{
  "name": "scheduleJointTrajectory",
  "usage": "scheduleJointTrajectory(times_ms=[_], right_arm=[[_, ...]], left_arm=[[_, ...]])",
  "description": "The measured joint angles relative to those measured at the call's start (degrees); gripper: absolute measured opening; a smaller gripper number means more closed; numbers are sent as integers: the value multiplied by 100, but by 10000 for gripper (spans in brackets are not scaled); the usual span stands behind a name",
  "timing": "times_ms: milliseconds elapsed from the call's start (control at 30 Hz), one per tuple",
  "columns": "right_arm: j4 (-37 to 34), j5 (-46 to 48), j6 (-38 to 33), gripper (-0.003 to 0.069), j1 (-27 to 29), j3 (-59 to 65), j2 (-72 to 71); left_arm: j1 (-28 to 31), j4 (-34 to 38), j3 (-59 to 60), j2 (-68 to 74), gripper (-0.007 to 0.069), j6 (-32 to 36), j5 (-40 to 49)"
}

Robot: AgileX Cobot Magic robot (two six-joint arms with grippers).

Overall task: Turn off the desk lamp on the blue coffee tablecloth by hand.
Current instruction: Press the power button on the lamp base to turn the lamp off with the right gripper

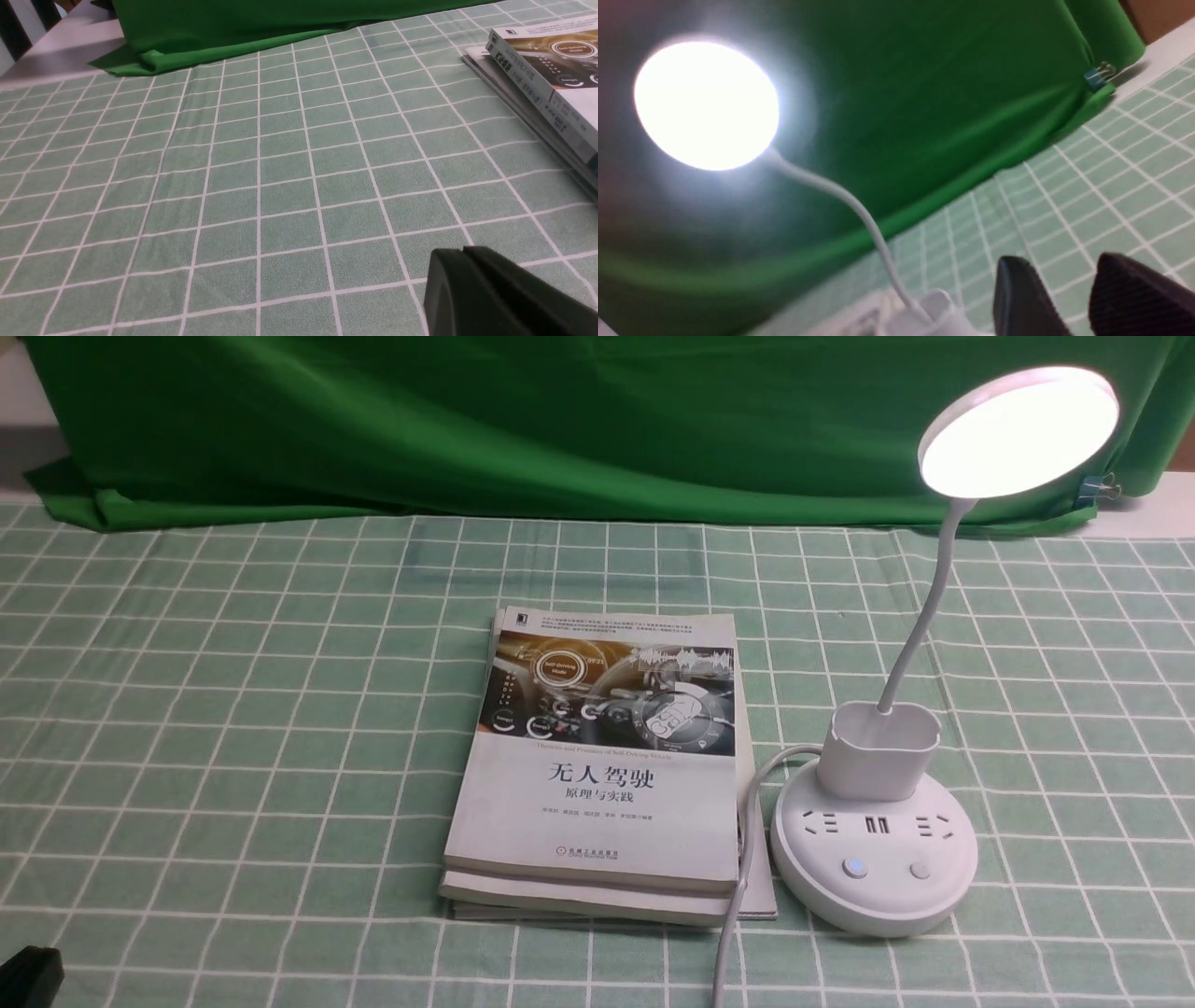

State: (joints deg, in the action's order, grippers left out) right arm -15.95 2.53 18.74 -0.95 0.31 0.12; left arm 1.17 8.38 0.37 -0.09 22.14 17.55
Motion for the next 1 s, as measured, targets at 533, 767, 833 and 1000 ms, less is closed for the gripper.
scheduleJointTrajectory(times_ms=[533,767,833,1000], right_arm=[[324,4472,-1759,42,-879,-3310,3514],[750,5182,-2262,39,-1025,-4297,5846],[761,4987,-2346,39,-1225,-4416,6397],[745,4652,-2361,39,-1681,-4724,7533]], left_arm=[[0,0,0,0,0,0,0],[0,0,0,0,0,0,0],[0,0,0,0,0,0,0],[0,0,0,0,0,0,0]])
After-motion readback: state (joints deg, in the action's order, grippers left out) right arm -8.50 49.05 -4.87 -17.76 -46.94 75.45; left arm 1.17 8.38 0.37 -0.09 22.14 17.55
